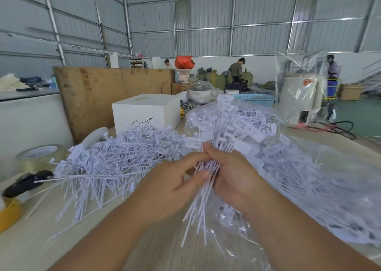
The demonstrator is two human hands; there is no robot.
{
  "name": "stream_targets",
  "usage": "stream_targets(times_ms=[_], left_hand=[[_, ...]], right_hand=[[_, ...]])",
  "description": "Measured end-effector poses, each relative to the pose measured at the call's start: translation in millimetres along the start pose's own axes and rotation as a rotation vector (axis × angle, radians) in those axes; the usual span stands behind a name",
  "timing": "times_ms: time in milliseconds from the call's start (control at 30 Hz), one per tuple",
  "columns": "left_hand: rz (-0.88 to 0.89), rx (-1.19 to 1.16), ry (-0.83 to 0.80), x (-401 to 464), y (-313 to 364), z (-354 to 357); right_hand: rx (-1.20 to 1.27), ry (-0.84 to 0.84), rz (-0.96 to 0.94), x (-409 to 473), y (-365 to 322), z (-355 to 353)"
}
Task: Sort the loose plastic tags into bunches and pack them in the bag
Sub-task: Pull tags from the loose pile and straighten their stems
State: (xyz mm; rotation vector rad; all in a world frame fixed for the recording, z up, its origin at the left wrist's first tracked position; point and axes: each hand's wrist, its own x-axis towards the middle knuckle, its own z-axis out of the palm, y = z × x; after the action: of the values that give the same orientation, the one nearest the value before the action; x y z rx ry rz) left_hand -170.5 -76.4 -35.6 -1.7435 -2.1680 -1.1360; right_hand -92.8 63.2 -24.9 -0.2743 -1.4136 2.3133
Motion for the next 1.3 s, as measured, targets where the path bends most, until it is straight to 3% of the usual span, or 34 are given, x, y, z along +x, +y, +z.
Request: stream_targets(times_ms=[200, 367, 467, 600, 733, 867, 967, 1067, 1300], left_hand=[[0.050, -0.130, 0.209, 1, 8, 3], [-0.068, -0.430, 0.276, 7, 26, 11], [-0.093, -0.503, 0.206, 12, 37, 17], [-0.033, -0.407, 0.081, 17, 54, 25], [-0.062, -0.534, -0.186, 31, 61, 15], [-0.231, -0.551, -0.038, 54, 63, 18], [-0.164, -0.595, -0.058, 58, 66, 33], [-0.119, -0.556, 0.022, 54, 64, 42], [-0.127, -0.679, 0.227, 39, 58, 46]], right_hand=[[-0.081, -0.070, -0.116, -13, -14, 5], [-0.137, -0.053, -0.143, -34, -31, 2], [-0.218, -0.101, -0.162, -51, -33, -9], [-0.364, -0.109, -0.162, -72, -39, -24], [-0.352, -0.027, -0.160, -83, -51, -44], [-0.230, 0.012, -0.122, -91, -47, -59], [-0.256, 0.041, -0.085, -90, -40, -63], [-0.396, 0.090, -0.070, -88, -37, -64], [-0.243, -0.027, -0.041, -89, -33, -54]])
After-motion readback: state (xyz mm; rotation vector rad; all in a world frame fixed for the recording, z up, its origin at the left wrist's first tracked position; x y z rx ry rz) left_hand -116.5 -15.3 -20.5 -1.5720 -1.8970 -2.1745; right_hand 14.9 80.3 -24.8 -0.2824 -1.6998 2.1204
